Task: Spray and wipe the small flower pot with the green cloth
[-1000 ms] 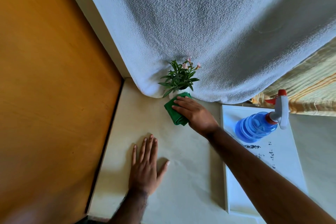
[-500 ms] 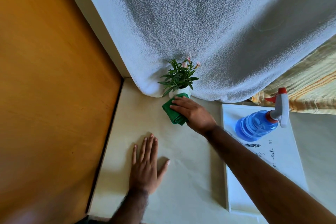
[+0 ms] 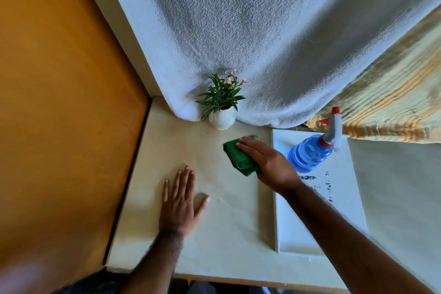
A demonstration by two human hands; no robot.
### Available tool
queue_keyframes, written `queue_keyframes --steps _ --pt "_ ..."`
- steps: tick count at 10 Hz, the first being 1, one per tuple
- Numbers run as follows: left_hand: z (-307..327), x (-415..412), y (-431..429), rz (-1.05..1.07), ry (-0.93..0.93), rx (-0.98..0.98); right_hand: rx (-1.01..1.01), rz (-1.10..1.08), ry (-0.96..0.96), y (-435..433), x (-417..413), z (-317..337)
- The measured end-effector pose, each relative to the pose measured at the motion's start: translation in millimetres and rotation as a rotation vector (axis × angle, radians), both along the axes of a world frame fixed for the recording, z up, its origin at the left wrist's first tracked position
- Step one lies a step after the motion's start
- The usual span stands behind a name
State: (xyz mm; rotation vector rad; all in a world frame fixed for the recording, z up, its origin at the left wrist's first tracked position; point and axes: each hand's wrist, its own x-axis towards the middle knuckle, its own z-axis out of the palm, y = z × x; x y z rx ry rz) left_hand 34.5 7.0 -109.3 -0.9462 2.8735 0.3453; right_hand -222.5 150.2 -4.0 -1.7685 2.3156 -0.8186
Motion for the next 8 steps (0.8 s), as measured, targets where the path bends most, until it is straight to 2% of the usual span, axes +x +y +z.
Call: queue_keyframes --steps 2,3,4,7,8 --pt "-1.5 -0.2 -1.2 0.003 -0.016 0.021 0.009 -0.257 0.087 117.9 26.1 -14.5" --pt "-1.1 -2.0 0.6 -0.003 0.012 0.013 0.082 -0.419 0.112 167.3 32.7 -32.6" --pt "3.3 -5.1 2.6 0.004 0.015 -0.001 0.154 -0.456 0.149 194.3 30.7 -49.7" --pt "2.5 -4.6 5.9 -0.018 -0.038 0.019 0.409 -0.234 0.227 236.9 30.6 -72.9" --pt "8.2 -8.5 5.7 -0.014 -0.09 0.037 0.478 -0.26 0.177 227.9 38.8 -63.5"
